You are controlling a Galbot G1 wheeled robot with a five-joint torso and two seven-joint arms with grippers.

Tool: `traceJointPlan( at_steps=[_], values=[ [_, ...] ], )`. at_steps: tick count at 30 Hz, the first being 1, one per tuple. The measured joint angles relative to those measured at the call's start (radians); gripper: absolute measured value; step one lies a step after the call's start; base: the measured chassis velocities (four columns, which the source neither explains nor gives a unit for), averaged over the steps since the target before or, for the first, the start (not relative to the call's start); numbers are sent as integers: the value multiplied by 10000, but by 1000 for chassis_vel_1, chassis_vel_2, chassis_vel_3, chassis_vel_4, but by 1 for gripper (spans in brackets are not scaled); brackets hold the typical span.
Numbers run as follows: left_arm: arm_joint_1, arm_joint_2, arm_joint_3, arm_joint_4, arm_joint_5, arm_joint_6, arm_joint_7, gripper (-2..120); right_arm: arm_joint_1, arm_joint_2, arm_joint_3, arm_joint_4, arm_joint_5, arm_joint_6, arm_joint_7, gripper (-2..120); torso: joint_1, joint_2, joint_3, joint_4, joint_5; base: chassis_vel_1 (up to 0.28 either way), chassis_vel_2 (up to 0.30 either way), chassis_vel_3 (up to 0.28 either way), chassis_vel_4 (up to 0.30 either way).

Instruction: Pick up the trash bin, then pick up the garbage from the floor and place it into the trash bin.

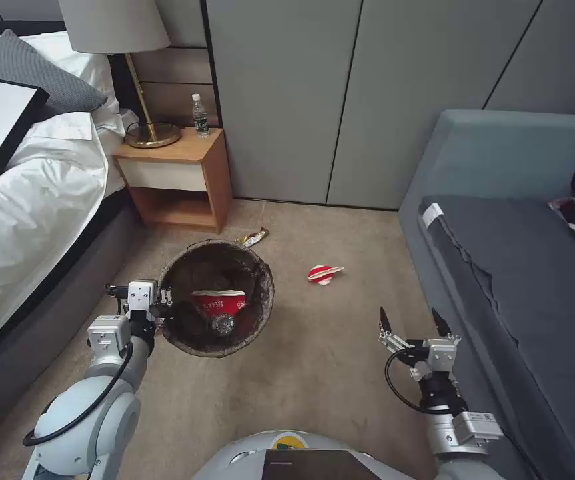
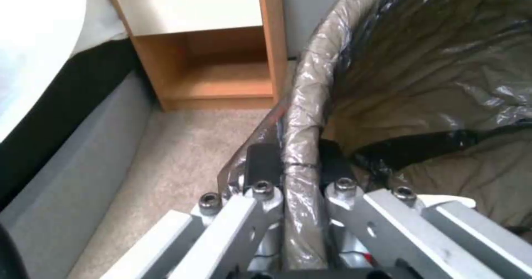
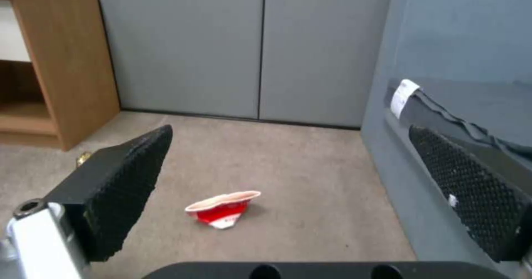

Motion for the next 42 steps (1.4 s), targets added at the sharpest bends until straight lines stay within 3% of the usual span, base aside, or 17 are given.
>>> traceJointPlan(
  at_steps=[42],
  values=[
    [-3, -38, 40, 44, 4, 16, 53, 3, 395, -179, -44, 3, 244, -391, 88, 100, 0, 0, -1, 0, 1, -113, 114, 118, -118]
  ],
)
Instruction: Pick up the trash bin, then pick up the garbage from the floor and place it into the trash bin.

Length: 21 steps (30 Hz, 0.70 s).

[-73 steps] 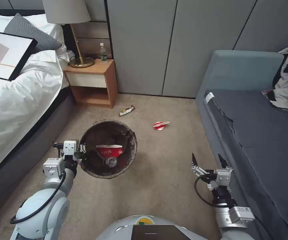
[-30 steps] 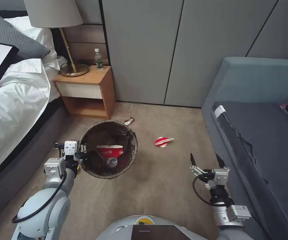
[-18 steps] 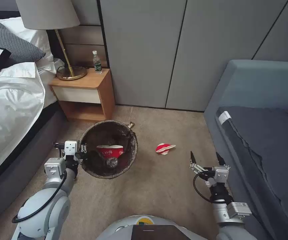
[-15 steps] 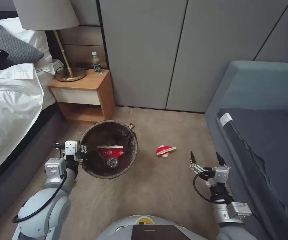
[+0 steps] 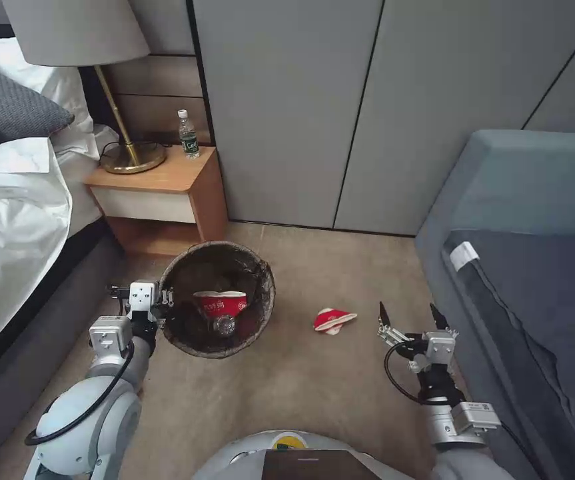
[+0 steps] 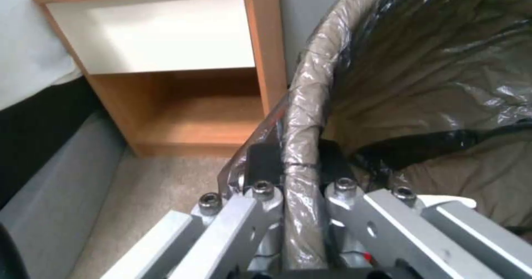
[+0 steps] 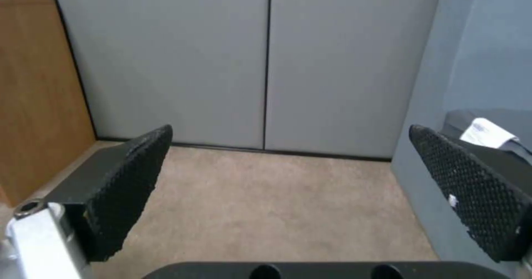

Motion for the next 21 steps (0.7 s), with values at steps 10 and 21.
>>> traceJointPlan(
  at_steps=[10, 21],
  values=[
    [-29, 9, -15, 32, -12, -2, 8, 3, 90, -30, -81, -16, 7, -116, 130, 100, 0, 0, 1, -1, 0, -117, 111, 113, -108],
    [-59, 33, -11, 48, -14, -3, 14, 3, 481, -510, -360, -142, 626, -1324, 720, 100, 0, 0, -1, -1, 0, -33, 40, 34, -37]
  ],
)
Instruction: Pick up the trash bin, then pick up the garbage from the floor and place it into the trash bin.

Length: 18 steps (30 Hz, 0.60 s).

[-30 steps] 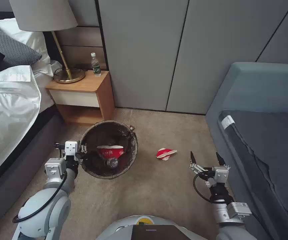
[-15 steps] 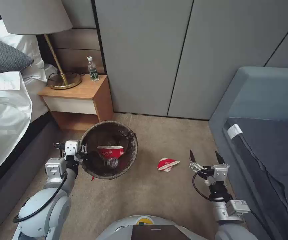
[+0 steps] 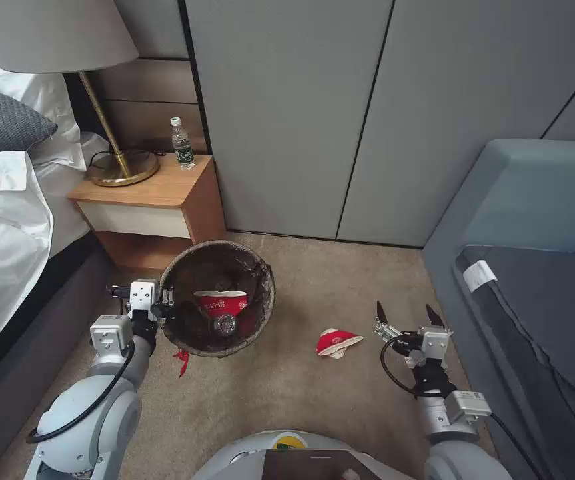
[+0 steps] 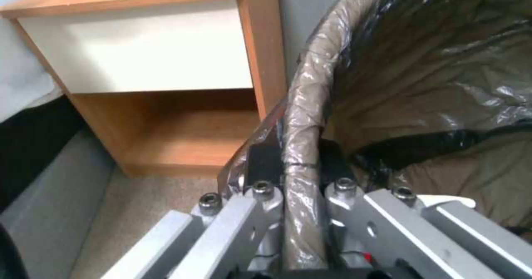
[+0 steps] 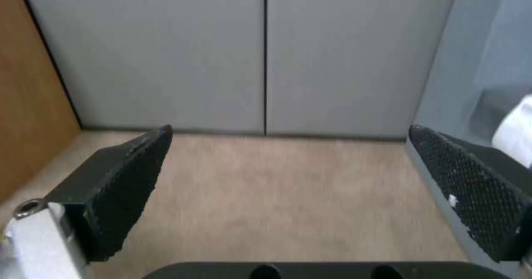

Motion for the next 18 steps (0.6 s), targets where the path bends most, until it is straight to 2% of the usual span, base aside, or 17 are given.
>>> traceJointPlan(
  at_steps=[6, 12, 18],
  values=[
    [21, 33, -15, -17, 1, 1, 0, 3, 566, -586, 47, -438, 967, -1064, -178, 100, 0, 0, 0, 3, 0, 0, 0, 0, 0],
    [87, 54, -46, -90, 24, 3, -6, 3, 1127, -1089, 81, -1122, 1571, -1626, -531, 100, 0, 0, 1, 2, 1, 0, 0, 0, 0],
    [182, 13, -46, -197, 23, 27, -45, 3, 1771, -1186, 60, -1781, 2166, -2207, -934, 100, 0, 0, 1, 2, 0, 0, 0, 0, 0]
  ],
)
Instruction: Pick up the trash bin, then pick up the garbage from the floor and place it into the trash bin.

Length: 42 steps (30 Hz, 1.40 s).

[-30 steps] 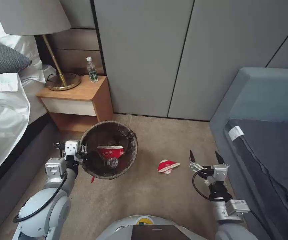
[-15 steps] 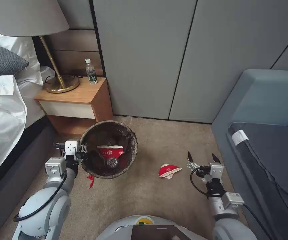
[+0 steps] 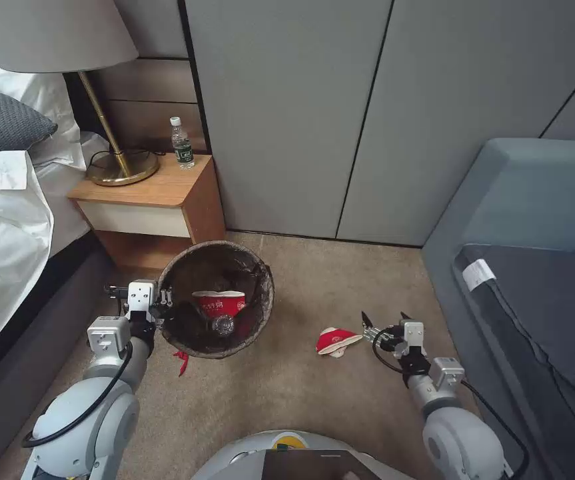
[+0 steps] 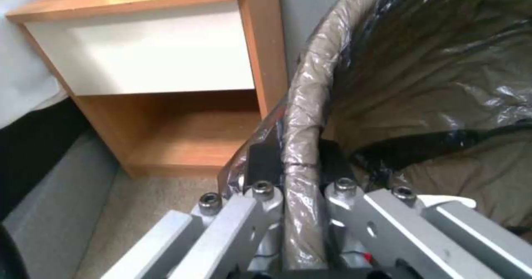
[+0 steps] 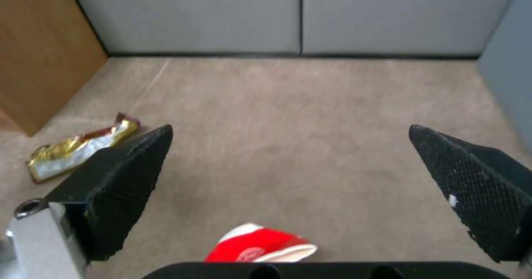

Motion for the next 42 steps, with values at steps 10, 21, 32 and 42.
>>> traceJointPlan(
  at_steps=[10, 21, 32, 42],
  values=[
    [186, -241, 26, -88, 157, 3, -28, 3, 1358, -160, -283, -1656, 1177, -1281, -295, 100, 0, 0, 0, 0, 0, 0, 0, 0, 0],
    [363, -384, 64, -95, 346, -11, -31, 3, 2362, -251, -677, -2794, 2149, -2020, 141, 100, 0, 0, 1, -1, -1, 0, 0, 0, 0],
    [524, -414, 92, -98, 419, -42, -8, 3, 3253, -114, -1223, -4366, 2335, -2017, 861, 100, 0, 0, 1, -1, -1, 0, 0, 0, 0],
    [577, -440, 163, -98, 385, -42, 26, 3, 3662, 14, -1619, -5296, 2539, -2223, 1780, 100, 0, 0, 0, 0, -2, 0, 0, 0, 0]
  ],
)
